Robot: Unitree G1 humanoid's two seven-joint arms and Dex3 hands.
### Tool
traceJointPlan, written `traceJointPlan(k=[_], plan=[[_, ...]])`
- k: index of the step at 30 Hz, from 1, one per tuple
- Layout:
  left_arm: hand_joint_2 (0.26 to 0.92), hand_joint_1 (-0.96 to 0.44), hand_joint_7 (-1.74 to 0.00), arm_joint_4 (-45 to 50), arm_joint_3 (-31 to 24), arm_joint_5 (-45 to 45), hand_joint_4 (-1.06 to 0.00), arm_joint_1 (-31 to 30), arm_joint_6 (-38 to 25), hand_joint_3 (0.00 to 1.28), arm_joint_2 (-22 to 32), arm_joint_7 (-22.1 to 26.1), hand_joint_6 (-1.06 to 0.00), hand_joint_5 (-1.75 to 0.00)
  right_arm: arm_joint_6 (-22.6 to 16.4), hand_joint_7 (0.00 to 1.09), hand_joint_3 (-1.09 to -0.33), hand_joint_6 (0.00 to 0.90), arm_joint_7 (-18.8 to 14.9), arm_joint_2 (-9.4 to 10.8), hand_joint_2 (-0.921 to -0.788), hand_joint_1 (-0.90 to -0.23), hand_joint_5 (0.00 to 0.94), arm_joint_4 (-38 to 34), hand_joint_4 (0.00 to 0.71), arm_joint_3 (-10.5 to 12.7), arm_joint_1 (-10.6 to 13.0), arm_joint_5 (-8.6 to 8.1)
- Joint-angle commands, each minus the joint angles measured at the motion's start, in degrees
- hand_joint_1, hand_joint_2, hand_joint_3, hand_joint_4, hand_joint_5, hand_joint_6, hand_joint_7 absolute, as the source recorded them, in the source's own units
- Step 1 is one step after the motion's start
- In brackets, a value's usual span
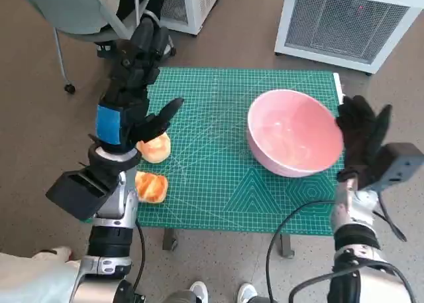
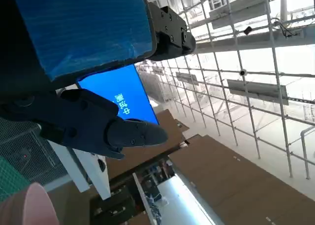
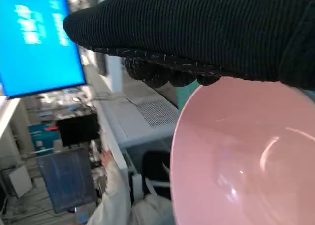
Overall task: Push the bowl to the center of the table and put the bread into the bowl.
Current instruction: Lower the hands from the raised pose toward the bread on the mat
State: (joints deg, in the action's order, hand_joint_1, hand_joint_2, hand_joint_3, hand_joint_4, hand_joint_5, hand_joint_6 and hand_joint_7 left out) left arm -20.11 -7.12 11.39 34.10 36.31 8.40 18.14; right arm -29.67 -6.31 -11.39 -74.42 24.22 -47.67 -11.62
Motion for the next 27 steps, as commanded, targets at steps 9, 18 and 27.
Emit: traceJointPlan(k=[9, 18, 27], plan=[[0.921, -0.33, -0.02, 0.35, -0.42, 0.79, -0.25, -1.26, 0.04, 0.26, 0.48, 0.45, -0.33, 0.00, 4.40, 0.59, -0.817, 0.072, 1.04, 4.33, -0.921, -0.474, 0.017, -1.36, 0.293, 2.63, -3.29, -2.07], [0.921, -0.33, -0.02, 0.71, -0.82, 0.74, -0.25, -2.12, 0.37, 0.26, 0.89, 0.52, -0.33, 0.00, 5.60, 0.65, -0.759, 0.089, 1.01, 6.75, -0.921, -0.491, 0.008, -1.60, 0.286, 3.64, -5.42, -3.00], [0.921, -0.34, -0.02, 1.19, -1.11, 0.88, -0.25, -2.86, 0.19, 0.25, 1.09, 0.47, -0.33, 0.00, 6.32, 0.66, -0.768, 0.061, 2.65, 8.42, -0.921, -0.492, 0.005, -1.74, 0.283, 2.38, -6.60, -1.35]])
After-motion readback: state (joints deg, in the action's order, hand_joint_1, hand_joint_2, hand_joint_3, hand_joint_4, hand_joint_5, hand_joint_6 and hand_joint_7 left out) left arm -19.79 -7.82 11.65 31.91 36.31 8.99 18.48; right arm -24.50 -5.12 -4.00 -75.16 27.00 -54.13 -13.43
